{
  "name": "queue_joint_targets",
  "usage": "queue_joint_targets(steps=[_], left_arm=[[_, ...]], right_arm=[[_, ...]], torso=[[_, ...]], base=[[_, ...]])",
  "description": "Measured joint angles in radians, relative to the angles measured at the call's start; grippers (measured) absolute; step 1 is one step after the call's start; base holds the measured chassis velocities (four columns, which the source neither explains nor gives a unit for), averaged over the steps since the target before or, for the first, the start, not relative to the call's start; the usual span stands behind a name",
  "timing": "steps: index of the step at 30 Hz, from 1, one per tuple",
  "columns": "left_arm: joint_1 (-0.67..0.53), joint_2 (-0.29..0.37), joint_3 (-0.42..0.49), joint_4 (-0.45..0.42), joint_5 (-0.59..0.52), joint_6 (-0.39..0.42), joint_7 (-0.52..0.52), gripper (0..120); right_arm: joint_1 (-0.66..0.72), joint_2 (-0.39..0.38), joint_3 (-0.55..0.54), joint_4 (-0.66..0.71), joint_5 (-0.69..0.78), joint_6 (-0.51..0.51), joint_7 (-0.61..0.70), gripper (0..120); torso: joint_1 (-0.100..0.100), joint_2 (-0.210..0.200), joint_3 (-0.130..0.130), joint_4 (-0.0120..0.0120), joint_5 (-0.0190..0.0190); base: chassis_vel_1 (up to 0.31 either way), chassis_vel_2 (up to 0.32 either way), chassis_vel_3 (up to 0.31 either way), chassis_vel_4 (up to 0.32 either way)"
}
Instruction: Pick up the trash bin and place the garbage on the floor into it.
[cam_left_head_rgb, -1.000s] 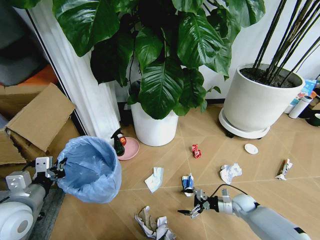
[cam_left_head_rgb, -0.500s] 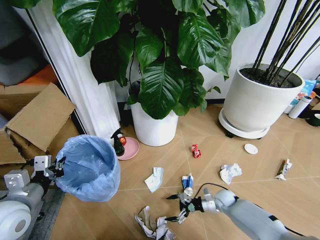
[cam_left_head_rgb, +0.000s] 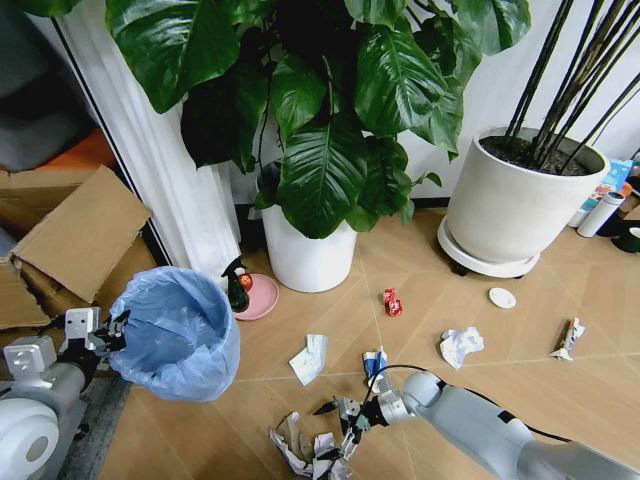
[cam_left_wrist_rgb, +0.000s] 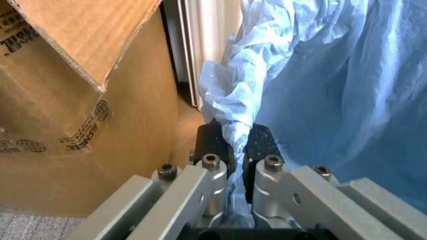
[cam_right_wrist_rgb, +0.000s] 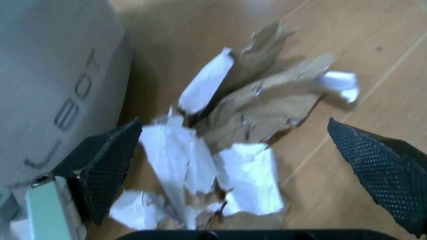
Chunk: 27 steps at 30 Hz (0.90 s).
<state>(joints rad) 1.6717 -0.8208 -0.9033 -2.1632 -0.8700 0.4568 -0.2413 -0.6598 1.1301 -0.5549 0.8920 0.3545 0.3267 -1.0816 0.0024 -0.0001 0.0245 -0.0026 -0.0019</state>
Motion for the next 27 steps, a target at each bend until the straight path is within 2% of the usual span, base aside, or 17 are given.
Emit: queue_joint_targets(steps=[7,21,24,25,27], left_arm=[[-0.019,0.003,0.014,0.009,0.000,0.004,-0.005,0],[-0.029,0.005,0.014,0.015,-0.009,0.008,-0.010,0],[-0.030,0.007,0.014,0.015,-0.011,0.008,-0.010,0],[-0.030,0.007,0.014,0.015,-0.011,0.008,-0.010,0],[-0.030,0.009,0.014,0.015,-0.014,0.008,-0.010,0]], right_arm=[[0.009,0.032,0.001,-0.033,-0.098,0.020,-0.018,100],[0.042,0.107,-0.015,-0.119,-0.187,0.021,-0.025,99],[0.046,0.130,-0.021,-0.146,-0.203,0.019,-0.028,85],[0.046,0.130,-0.021,-0.146,-0.203,0.019,-0.028,85],[0.049,0.134,-0.019,-0.154,-0.207,0.019,-0.029,77]], torso=[[0.000,0.000,0.000,0.0000,-0.0002],[0.000,0.000,0.000,0.0001,0.0000],[0.000,0.000,0.000,0.0001,0.0002],[0.000,0.000,0.000,0.0001,0.0002],[0.000,0.000,0.000,0.0001,-0.0002]], base=[[0.000,0.000,0.000,0.000],[0.000,0.000,0.000,0.000],[0.000,0.000,0.000,0.000],[0.000,0.000,0.000,0.000],[0.000,0.000,0.000,0.000]])
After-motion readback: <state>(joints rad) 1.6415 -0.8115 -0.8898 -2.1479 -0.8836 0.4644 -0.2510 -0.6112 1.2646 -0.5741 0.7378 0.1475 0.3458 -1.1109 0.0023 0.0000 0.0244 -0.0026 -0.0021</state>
